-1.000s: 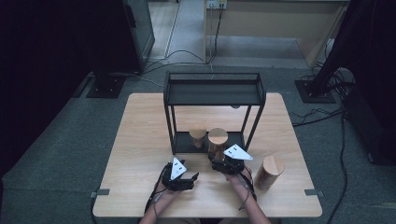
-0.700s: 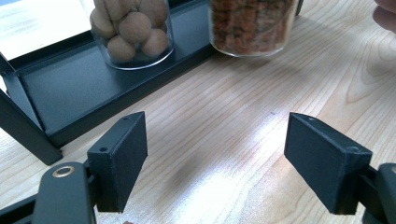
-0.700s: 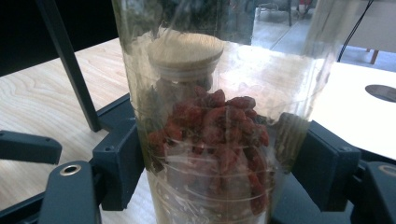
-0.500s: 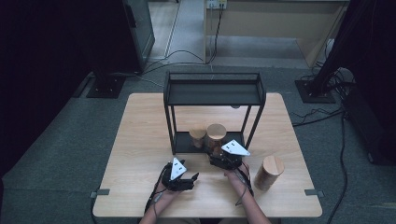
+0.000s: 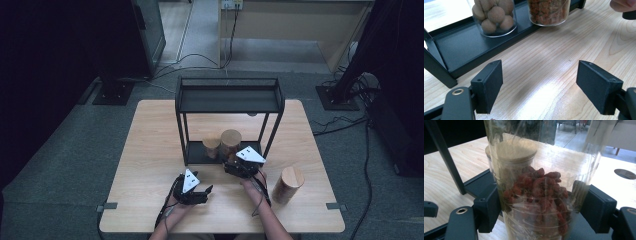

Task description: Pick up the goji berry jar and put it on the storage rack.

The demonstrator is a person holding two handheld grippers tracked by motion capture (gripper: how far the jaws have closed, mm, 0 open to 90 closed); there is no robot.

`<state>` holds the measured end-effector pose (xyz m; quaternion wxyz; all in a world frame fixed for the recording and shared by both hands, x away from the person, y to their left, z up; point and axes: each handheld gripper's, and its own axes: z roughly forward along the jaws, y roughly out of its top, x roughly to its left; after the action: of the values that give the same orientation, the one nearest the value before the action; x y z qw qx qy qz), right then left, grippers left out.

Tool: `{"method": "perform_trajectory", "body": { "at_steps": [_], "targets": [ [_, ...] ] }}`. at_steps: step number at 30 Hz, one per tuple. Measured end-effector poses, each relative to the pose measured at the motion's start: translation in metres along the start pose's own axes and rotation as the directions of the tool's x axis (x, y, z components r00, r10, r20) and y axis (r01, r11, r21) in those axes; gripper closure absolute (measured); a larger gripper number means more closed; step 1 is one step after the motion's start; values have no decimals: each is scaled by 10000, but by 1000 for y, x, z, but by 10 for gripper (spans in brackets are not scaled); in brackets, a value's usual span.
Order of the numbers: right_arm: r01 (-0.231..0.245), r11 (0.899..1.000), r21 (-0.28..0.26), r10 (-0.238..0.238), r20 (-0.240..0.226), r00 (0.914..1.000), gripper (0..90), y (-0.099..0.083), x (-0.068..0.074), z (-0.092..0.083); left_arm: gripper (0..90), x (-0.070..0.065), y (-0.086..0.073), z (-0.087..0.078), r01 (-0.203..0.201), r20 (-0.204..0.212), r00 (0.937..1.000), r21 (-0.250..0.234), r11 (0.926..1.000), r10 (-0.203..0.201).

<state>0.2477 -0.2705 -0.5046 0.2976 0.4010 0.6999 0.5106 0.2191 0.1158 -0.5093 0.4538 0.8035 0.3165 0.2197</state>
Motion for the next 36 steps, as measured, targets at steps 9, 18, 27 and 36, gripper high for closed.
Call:
{"method": "perform_trajectory", "body": {
  "at_steps": [9, 18, 27, 36],
  "targets": [
    [-141, 9999, -49, 142, 102, 9998, 250, -2, 1, 6, 214, 1, 0, 0, 30, 39, 10000, -10, 10000, -30],
    [-161, 9999, 3, 160, 205, 9997, 251, 1, 2, 14, 214, 1, 0, -1, 26, 74, 10000, -1, 10000, -26],
    [-32, 10000, -3, 33, 286, 9996, 250, 3, 4, 22, 214, 2, 0, -1, 26, 89, 10000, -3, 10000, -26],
    [-183, 9998, -14, 183, 307, 9994, 250, 5, 4, 28, 214, 2, -1, -1, 43, 99, 9999, -17, 10000, -43]
  ]
}}
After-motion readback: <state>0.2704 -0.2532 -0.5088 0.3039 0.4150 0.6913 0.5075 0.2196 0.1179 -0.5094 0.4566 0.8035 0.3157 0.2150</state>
